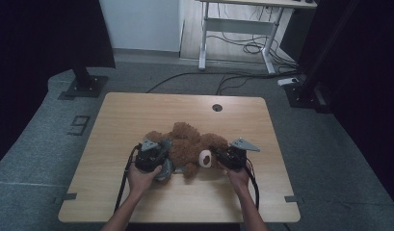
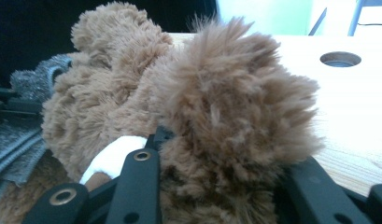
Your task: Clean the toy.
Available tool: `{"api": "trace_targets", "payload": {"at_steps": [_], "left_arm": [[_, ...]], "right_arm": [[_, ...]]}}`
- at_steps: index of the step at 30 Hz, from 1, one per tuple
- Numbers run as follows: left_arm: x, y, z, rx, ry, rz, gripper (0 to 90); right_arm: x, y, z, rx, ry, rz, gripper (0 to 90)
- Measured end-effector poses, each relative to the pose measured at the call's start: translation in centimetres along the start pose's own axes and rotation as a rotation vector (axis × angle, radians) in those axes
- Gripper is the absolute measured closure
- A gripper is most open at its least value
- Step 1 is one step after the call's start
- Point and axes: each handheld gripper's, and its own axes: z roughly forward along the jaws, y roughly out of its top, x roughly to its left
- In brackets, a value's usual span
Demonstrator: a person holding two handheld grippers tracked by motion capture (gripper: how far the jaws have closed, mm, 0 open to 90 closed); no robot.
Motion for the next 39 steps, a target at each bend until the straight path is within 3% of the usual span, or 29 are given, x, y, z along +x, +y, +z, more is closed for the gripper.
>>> {"api": "trace_targets", "payload": {"at_steps": [4, 8, 13, 17, 21, 25, 31, 34, 39], "left_arm": [[0.0, -0.2, -0.9, -0.007, -0.026, 0.003, 74.8], [0.0, 0.2, -3.0, -0.063, -0.056, -0.015, 74.9], [-0.3, 2.5, -6.0, -0.157, -0.059, -0.003, 75.0], [-1.5, 4.8, -6.8, -0.190, -0.063, 0.043, 74.9], [-2.9, 6.7, -5.4, -0.172, -0.071, 0.072, 74.9], [-4.1, 7.9, -2.2, -0.102, -0.083, 0.084, 74.7], [-5.2, 7.5, 1.9, -0.006, -0.083, 0.104, 74.4], [-5.2, 6.8, 2.3, -0.008, -0.062, 0.113, 74.9], [-4.1, 5.8, 1.0, -0.004, -0.058, 0.102, 75.6]], "right_arm": [[-0.6, -0.6, -0.3, 0.016, 0.016, -0.016, 62.5], [-0.8, -1.3, -1.0, 0.021, 0.034, -0.027, 61.7], [-0.5, -1.4, -1.5, 0.033, 0.037, -0.056, 60.9], [-0.5, -1.6, -1.6, 0.031, 0.045, -0.056, 60.8], [-0.5, -1.7, -1.7, 0.023, 0.049, -0.060, 60.5], [-0.5, -1.8, -1.8, 0.020, 0.057, -0.067, 60.4], [-0.6, -2.1, -1.9, 0.010, 0.067, -0.075, 60.4], [-0.6, -2.3, -2.1, 0.003, 0.069, -0.080, 60.4], [-0.5, -2.6, -2.5, -0.001, 0.075, -0.092, 60.1]]}}
